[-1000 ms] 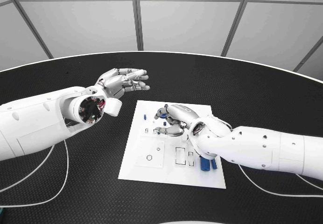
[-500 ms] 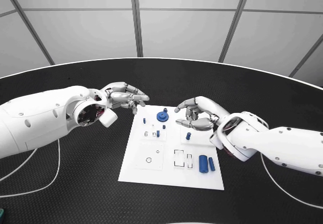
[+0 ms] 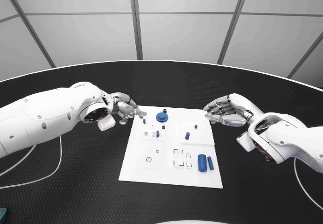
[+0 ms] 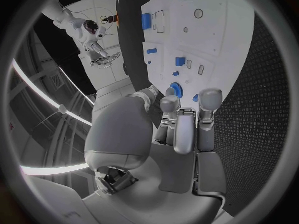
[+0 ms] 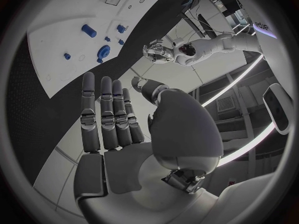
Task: Assemble the parts on the task board
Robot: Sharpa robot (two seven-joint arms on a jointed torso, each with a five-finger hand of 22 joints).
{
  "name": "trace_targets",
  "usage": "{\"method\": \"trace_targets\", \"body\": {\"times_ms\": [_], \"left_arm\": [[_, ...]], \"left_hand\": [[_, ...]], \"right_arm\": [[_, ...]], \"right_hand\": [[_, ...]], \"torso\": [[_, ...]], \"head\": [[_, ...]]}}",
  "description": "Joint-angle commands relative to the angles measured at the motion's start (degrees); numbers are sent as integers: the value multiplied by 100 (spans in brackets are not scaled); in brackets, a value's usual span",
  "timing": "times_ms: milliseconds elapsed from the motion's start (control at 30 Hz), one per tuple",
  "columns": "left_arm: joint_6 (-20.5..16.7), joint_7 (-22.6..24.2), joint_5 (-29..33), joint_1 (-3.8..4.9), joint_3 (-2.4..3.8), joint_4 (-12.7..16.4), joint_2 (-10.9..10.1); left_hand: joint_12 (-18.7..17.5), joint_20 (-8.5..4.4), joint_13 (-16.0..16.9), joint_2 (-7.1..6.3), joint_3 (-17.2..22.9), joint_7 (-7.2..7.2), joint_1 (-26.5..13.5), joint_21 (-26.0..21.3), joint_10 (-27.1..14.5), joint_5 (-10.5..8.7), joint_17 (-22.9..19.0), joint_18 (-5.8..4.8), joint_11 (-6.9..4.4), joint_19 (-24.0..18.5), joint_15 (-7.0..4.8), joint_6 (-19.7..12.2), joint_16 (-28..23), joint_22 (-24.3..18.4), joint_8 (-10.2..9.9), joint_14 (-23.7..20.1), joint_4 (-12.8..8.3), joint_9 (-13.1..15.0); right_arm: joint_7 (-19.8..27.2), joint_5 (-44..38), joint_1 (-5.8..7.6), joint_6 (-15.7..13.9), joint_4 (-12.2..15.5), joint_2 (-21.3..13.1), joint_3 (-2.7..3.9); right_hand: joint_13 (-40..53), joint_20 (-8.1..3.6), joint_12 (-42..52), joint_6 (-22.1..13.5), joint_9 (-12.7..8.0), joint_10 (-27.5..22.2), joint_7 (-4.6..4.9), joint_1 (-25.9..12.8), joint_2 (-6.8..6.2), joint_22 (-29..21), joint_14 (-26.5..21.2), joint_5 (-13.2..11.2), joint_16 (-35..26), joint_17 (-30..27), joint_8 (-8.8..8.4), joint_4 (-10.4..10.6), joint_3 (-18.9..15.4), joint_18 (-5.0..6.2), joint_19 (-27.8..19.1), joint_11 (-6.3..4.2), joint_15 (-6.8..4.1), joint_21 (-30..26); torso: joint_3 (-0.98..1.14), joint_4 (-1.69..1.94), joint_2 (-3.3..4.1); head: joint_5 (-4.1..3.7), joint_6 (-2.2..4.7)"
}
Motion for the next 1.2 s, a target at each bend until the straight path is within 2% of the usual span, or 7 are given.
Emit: {"method": "trace_targets", "body": {"times_ms": [33,133,233,367,800,967,1200], "left_arm": [[88,-237,-59,0,-1,-44,160],[174,-395,-107,0,-3,-92,314],[222,-562,-241,1,-6,-131,487],[152,-741,-345,1,-9,-182,657],[315,-1380,-493,2,-38,-466,1101],[483,-1513,-541,2,-127,-597,1238],[619,-1536,-556,0,-160,-780,1402]], "left_hand": [[-281,19,-315,3,38,29,-48,-305,-252,-9,146,85,32,-61,20,-123,20,-467,65,269,8,46],[-794,19,-883,82,142,83,-55,-87,-658,-5,144,-18,70,359,45,-329,23,39,36,267,11,43],[-331,23,-414,81,127,80,-210,369,-312,-7,148,-168,73,793,52,-299,28,888,104,267,38,63],[248,0,166,-40,-102,18,-620,700,89,-6,153,-269,25,1035,21,-158,33,1489,253,269,57,113],[537,-89,407,-91,-825,-111,-1252,840,187,-13,148,-301,-84,1079,-79,-138,31,1708,577,268,58,300],[522,-90,381,-77,-859,-115,-1264,843,171,-10,144,-302,-87,1078,-82,-145,29,1712,593,268,55,311],[503,-91,348,-14,-882,-116,-1146,856,141,-8,141,-305,-89,1079,-84,-175,27,1735,626,267,32,333]], "right_arm": [[31,185,1,25,-23,-53,-1],[55,290,1,63,-56,-68,-1],[81,352,1,68,-85,-78,-2],[85,383,1,-25,-116,-76,-2],[24,400,1,-262,-154,-4,-2],[-14,400,1,-310,-156,13,-2],[-52,400,1,-347,-155,34,-2]], "right_hand": [[-193,-6,-131,20,5,57,24,102,13,-314,101,49,-142,-118,-46,-35,-25,31,178,1,30,-207],[-343,-10,-159,12,2,7,38,110,15,-522,171,63,-232,-208,-69,-47,-38,31,292,22,36,-332],[-470,-85,-126,66,12,132,26,129,43,-719,615,66,-138,-232,-62,-61,-79,41,542,-23,-55,-391],[-490,-227,-78,192,25,385,-23,131,28,-784,1086,44,-5,-176,-32,-95,-212,35,992,-107,-190,-263],[-143,-371,177,351,8,691,-103,1,-56,-780,1461,97,387,396,-15,-25,-532,18,1401,-229,-328,-66],[-73,-376,204,343,-1,661,-102,-14,-61,-784,1420,103,434,512,-27,-2,-555,14,1401,-228,-326,-60],[23,-373,238,335,-11,616,-97,-42,-59,-795,1359,126,484,665,-38,44,-574,11,1392,-222,-321,-59]], "torso": [[11,-1,-15],[4,-2,-20],[1,-8,-6],[6,-14,5],[16,8,5],[10,0,9],[11,2,9]], "head": [[-13,-14],[-12,-35],[1,-44],[-11,-56],[-43,-130],[-41,-157],[-40,-217]]}}
